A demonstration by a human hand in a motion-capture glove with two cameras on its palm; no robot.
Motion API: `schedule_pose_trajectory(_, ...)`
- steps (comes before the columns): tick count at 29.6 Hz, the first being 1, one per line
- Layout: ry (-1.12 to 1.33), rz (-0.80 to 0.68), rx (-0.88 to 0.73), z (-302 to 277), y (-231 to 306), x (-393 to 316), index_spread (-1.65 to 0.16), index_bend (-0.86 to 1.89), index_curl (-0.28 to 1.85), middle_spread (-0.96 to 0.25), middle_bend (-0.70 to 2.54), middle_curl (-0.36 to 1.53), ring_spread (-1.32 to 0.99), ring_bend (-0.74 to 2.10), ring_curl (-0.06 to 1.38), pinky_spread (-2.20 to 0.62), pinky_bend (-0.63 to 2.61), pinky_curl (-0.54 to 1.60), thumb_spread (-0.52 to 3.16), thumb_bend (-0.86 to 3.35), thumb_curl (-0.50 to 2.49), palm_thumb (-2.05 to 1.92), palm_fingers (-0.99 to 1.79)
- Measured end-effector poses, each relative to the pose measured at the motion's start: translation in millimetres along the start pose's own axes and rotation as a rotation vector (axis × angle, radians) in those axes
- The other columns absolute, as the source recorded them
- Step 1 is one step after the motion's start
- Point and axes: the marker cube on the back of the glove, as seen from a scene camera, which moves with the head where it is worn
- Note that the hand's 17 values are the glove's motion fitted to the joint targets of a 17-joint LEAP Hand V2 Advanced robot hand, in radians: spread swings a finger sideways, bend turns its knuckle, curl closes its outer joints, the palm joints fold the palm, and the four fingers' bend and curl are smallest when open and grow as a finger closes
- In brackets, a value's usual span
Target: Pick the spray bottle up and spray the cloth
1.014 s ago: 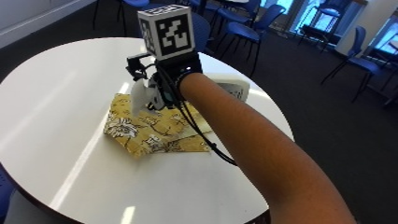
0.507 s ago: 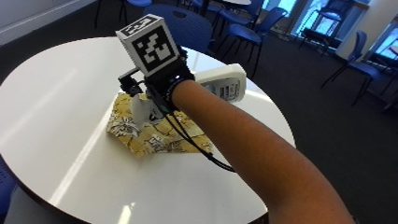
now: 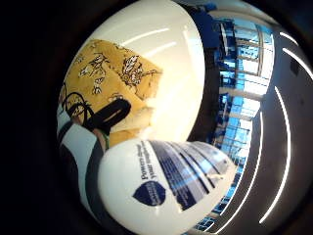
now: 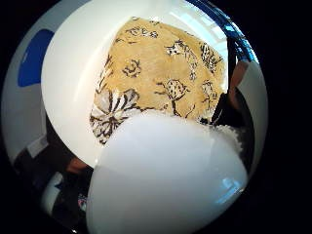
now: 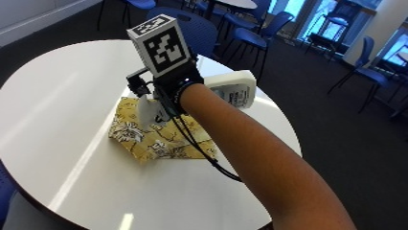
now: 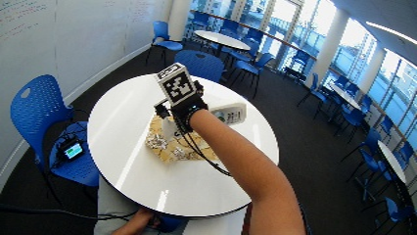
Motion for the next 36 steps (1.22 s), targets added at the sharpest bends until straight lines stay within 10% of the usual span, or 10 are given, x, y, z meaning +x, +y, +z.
schedule_pose_trajectory(36, -0.523, -0.252, 0.241, -57, 17, -20, -0.3, 0.19, 0.55, -0.19, 0.7, 0.53, -0.22, 0.68, 0.47, -0.3, 0.44, 0.39, 0.39, -0.03, 0.75, 0.96, 1.36)
